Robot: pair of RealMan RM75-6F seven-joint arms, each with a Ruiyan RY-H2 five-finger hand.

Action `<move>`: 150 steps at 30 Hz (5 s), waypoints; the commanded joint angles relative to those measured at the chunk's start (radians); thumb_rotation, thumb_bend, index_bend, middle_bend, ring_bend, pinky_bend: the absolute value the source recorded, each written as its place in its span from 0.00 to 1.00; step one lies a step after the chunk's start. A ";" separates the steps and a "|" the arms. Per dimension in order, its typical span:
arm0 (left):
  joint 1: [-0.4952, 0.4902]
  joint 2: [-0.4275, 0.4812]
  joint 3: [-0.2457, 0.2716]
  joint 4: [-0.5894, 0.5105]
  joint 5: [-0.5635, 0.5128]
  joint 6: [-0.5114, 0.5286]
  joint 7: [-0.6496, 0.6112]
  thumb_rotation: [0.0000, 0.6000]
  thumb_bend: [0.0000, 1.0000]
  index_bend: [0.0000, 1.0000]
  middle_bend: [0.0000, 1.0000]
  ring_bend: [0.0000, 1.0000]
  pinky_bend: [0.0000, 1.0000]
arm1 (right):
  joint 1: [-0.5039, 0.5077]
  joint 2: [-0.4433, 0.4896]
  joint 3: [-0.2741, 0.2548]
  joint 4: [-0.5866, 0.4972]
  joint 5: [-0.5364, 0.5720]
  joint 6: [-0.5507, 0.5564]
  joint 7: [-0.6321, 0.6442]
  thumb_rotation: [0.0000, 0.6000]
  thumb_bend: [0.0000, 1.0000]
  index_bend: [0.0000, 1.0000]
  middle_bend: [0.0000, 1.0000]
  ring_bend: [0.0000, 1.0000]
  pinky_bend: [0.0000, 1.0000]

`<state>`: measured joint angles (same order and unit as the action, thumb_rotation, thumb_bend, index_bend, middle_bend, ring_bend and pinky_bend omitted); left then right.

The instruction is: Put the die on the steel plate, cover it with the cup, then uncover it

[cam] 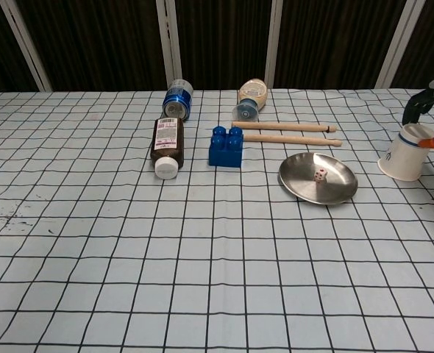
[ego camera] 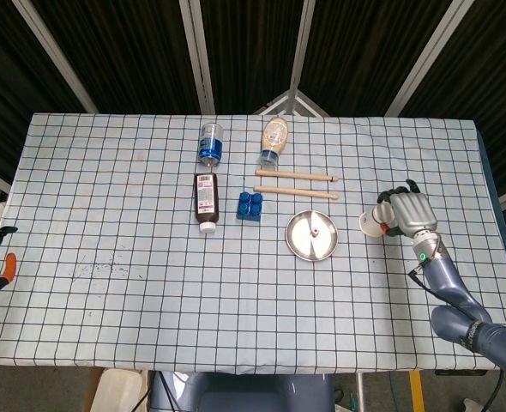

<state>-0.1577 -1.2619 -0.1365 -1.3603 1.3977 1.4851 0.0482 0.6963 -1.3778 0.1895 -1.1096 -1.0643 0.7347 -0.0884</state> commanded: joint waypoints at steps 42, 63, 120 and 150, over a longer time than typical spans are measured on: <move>0.000 0.015 -0.003 -0.003 0.001 -0.007 -0.048 1.00 0.69 0.28 0.00 0.00 0.16 | 0.050 0.096 0.012 -0.382 0.054 0.084 -0.217 1.00 0.44 0.51 0.49 0.26 0.00; -0.008 0.017 0.000 0.006 0.000 -0.027 -0.068 1.00 0.69 0.29 0.00 0.00 0.16 | 0.131 -0.002 0.008 -0.367 0.122 0.072 -0.286 1.00 0.45 0.51 0.49 0.26 0.00; -0.014 0.009 0.009 0.006 0.000 -0.037 -0.040 1.00 0.69 0.31 0.00 0.00 0.16 | 0.091 -0.022 -0.048 -0.294 -0.008 0.088 -0.151 1.00 0.45 0.52 0.49 0.26 0.00; -0.020 0.001 0.009 0.021 -0.009 -0.052 -0.030 1.00 0.69 0.33 0.00 0.00 0.16 | 0.099 -0.077 0.021 -0.074 -0.013 0.032 0.044 1.00 0.46 0.52 0.49 0.26 0.00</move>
<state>-0.1779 -1.2612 -0.1272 -1.3395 1.3885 1.4329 0.0182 0.8049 -1.4641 0.2109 -1.1803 -1.0771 0.7600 -0.0546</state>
